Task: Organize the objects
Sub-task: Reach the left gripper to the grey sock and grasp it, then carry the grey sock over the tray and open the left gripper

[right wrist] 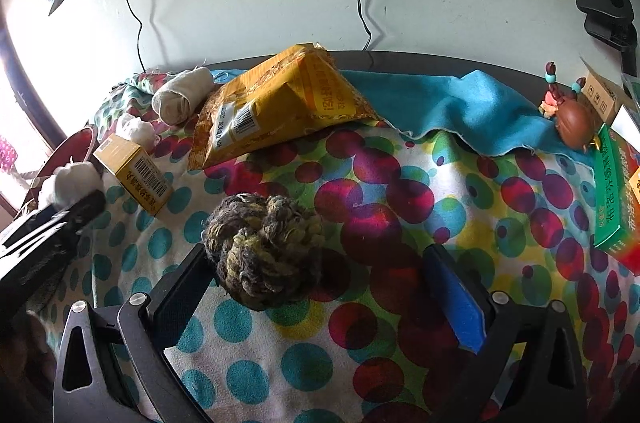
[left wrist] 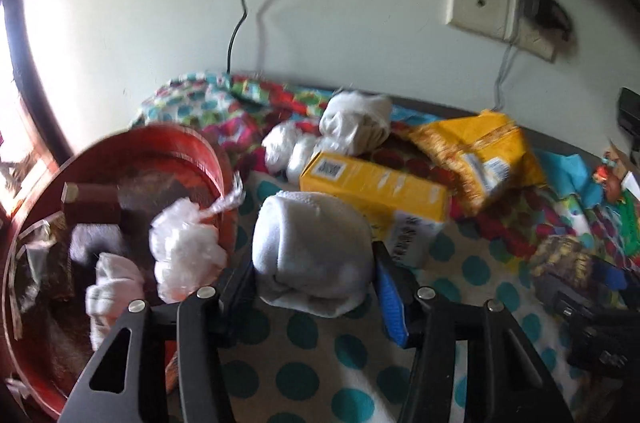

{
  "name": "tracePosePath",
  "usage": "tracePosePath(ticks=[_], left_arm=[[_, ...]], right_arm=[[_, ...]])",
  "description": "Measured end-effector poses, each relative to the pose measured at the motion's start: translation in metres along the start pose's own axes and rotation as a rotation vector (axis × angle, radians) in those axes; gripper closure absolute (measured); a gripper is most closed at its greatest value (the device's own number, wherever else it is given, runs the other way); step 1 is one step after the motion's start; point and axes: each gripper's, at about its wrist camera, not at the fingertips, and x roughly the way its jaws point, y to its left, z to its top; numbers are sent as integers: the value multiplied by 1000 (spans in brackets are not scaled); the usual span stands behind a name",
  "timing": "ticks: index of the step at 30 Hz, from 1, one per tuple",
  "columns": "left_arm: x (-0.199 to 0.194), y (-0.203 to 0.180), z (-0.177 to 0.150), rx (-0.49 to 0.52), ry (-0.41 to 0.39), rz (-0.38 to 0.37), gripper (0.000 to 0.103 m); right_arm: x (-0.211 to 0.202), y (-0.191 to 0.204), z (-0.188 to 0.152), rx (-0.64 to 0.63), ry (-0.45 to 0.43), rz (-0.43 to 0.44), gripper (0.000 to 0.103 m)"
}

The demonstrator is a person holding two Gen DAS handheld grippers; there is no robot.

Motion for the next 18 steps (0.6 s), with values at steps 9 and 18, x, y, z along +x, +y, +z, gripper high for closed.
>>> tracePosePath(ticks=[9,18], left_arm=[[-51,16,-2,5,-59,10,49],[-80,61,-11,-35,-74,68,49]], right_arm=[[3,3,0,-23,13,-18,0],[6,6,-1,-43,23,-45,0]])
